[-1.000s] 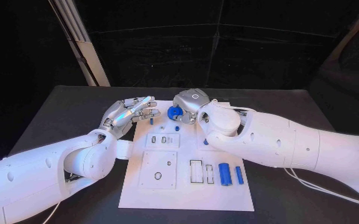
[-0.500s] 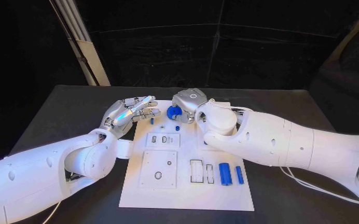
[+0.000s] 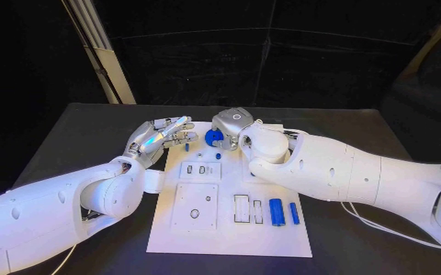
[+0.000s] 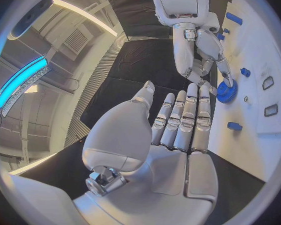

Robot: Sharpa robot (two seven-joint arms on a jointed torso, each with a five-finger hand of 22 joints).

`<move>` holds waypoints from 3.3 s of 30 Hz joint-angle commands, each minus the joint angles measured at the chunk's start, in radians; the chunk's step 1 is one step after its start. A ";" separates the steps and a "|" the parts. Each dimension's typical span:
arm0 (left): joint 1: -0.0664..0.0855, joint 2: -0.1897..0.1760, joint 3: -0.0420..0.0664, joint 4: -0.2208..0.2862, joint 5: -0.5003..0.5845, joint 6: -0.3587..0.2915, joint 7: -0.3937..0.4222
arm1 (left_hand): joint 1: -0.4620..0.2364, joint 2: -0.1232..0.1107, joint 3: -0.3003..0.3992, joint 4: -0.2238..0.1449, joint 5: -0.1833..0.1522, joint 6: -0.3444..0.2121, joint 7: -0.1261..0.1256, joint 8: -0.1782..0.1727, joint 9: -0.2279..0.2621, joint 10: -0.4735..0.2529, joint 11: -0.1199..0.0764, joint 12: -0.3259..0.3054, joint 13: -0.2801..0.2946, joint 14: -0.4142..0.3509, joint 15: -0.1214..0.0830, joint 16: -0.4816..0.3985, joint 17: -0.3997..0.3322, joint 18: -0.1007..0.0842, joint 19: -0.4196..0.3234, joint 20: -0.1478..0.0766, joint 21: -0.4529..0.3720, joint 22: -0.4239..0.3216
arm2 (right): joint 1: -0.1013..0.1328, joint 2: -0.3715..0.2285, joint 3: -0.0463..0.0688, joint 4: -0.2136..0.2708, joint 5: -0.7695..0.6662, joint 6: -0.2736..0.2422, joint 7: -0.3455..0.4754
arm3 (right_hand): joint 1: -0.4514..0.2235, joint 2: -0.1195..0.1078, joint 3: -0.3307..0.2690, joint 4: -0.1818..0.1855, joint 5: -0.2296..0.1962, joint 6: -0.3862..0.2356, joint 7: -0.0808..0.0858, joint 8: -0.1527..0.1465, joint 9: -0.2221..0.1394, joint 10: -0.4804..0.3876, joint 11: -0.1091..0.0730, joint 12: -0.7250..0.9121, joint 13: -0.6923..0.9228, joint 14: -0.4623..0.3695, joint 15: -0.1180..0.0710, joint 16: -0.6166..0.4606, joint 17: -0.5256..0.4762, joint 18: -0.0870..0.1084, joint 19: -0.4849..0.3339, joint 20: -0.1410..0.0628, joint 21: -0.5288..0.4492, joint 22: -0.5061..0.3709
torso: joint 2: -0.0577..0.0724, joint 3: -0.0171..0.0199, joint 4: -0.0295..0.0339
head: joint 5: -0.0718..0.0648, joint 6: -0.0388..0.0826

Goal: Assemble the parts on the task board

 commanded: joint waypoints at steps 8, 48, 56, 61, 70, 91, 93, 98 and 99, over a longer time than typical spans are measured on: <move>0.002 0.001 0.001 0.000 -0.002 0.007 0.007 | 0.004 0.008 -0.001 -0.007 0.003 -0.007 0.020 -0.003 0.000 -0.002 -0.001 0.000 0.000 -0.002 0.000 -0.007 -0.002 0.013 0.006 0.001 -0.007 -0.001 | 0.002 -0.001 0.000 -0.003 0.035 0.018 0.012 | -0.128 -0.015 -0.045 0.119 -0.072 -0.055 0.002 -0.004 -0.001 -0.014 0.007 -0.017 0.050 0.075 0.010 -0.006 0.139 -0.015 -0.001 0.013 -0.007 -0.004 | 0.000 0.0013 -0.0031 | 0.002 -0.001; 0.002 -0.007 0.001 -0.003 -0.021 -0.010 0.007 | 0.026 0.001 0.021 -0.050 0.003 -0.008 0.020 -0.001 0.000 -0.002 -0.001 -0.001 0.000 0.000 0.000 -0.010 -0.003 0.013 0.014 0.000 -0.018 -0.001 | 0.004 -0.279 0.002 0.130 0.532 -0.156 0.353 | -0.057 0.043 -0.275 0.071 0.007 -0.064 0.018 0.001 0.002 -0.059 0.021 -0.092 -0.001 0.063 0.021 -0.034 0.095 0.002 -0.047 0.023 -0.053 -0.093 | -0.004 0.0069 -0.0472 | 0.038 0.001; 0.002 -0.006 0.001 -0.008 -0.028 -0.011 0.011 | 0.028 0.000 0.025 -0.056 0.003 -0.006 0.019 0.000 0.001 0.000 -0.002 0.000 0.000 0.001 -0.001 -0.010 -0.003 0.013 0.016 0.000 -0.019 -0.001 | 0.006 -0.437 0.002 0.132 0.821 -0.120 0.531 | 0.107 0.049 -0.289 -0.011 0.050 -0.028 0.006 0.009 0.003 -0.092 0.008 -0.154 -0.051 0.053 0.011 -0.065 0.054 0.013 -0.075 0.016 -0.090 -0.156 | -0.010 0.0136 -0.0663 | 0.040 0.013; 0.001 -0.002 0.000 -0.011 -0.029 -0.008 0.012 | 0.029 0.000 0.027 -0.059 0.003 -0.005 0.018 0.000 0.001 0.002 -0.003 0.001 0.000 0.002 -0.001 -0.010 -0.003 0.013 0.016 0.000 -0.020 -0.001 | 0.006 -0.474 0.002 0.091 0.892 -0.127 0.582 | 0.136 0.053 -0.296 -0.027 0.090 -0.046 0.012 -0.001 -0.001 -0.097 0.011 -0.167 -0.063 0.054 0.012 -0.067 0.053 0.014 -0.076 0.015 -0.096 -0.163 | -0.011 0.0196 -0.0724 | 0.044 0.014; 0.000 0.004 0.000 -0.019 -0.029 -0.005 0.011 | 0.029 0.000 0.028 -0.060 0.003 -0.004 0.018 0.000 0.001 0.002 -0.003 0.001 0.000 0.002 -0.001 -0.010 -0.003 0.013 0.017 0.000 -0.020 -0.001 | 0.004 -0.476 0.002 0.017 0.919 -0.123 0.617 | 0.143 0.060 -0.301 -0.029 0.115 -0.060 0.017 -0.003 -0.001 -0.091 0.015 -0.160 -0.060 0.059 0.016 -0.058 0.071 0.012 -0.069 0.017 -0.093 -0.155 | -0.008 0.0153 -0.0710 | 0.040 0.009; -0.002 0.014 -0.001 -0.028 -0.029 0.000 0.012 | 0.029 0.000 0.028 -0.060 0.003 -0.004 0.018 0.000 0.001 0.002 -0.003 0.001 0.000 0.002 -0.002 -0.011 -0.003 0.013 0.017 0.000 -0.020 -0.001 | -0.015 -0.395 0.001 -0.070 0.856 -0.062 0.626 | 0.154 0.064 -0.302 -0.035 0.111 -0.061 0.017 0.000 0.000 -0.086 0.016 -0.149 -0.053 0.063 0.016 -0.048 0.087 0.010 -0.062 0.018 -0.088 -0.144 | -0.007 0.0113 -0.0761 | 0.038 -0.011; -0.003 0.014 -0.001 -0.029 -0.029 0.000 0.012 | 0.029 0.000 0.028 -0.060 0.003 -0.004 0.018 0.000 0.001 0.002 -0.003 0.001 0.000 0.002 -0.002 -0.011 -0.003 0.013 0.017 0.000 -0.020 -0.001 | -0.020 -0.391 0.001 -0.074 0.856 -0.056 0.628 | 0.155 0.066 -0.302 -0.036 0.110 -0.059 0.017 0.001 0.000 -0.084 0.016 -0.146 -0.050 0.064 0.016 -0.046 0.090 0.009 -0.061 0.018 -0.086 -0.141 | -0.008 0.0122 -0.0768 | 0.039 -0.012; -0.003 0.013 -0.001 -0.030 -0.029 0.000 0.012 | 0.029 0.000 0.028 -0.060 0.003 -0.004 0.018 0.000 0.001 0.002 -0.003 0.001 0.000 0.002 -0.002 -0.011 -0.003 0.013 0.017 0.000 -0.020 -0.001 | -0.028 -0.386 0.001 -0.079 0.855 -0.049 0.629 | 0.155 0.067 -0.302 -0.036 0.109 -0.058 0.017 0.002 0.001 -0.083 0.016 -0.145 -0.049 0.065 0.016 -0.045 0.093 0.009 -0.059 0.018 -0.085 -0.138 | -0.004 0.0125 -0.0743 | 0.035 -0.010; -0.003 0.013 -0.001 -0.030 -0.029 0.000 0.012 | 0.029 0.001 0.029 -0.061 0.003 -0.004 0.018 0.000 0.001 0.002 -0.003 0.001 0.000 0.002 -0.002 -0.011 -0.003 0.013 0.017 0.000 -0.020 -0.001 | -0.028 -0.385 0.001 -0.080 0.855 -0.049 0.629 | 0.155 0.067 -0.302 -0.036 0.109 -0.058 0.017 0.002 0.001 -0.083 0.016 -0.145 -0.049 0.065 0.016 -0.045 0.093 0.009 -0.059 0.018 -0.085 -0.138 | -0.003 0.0123 -0.0739 | 0.035 -0.009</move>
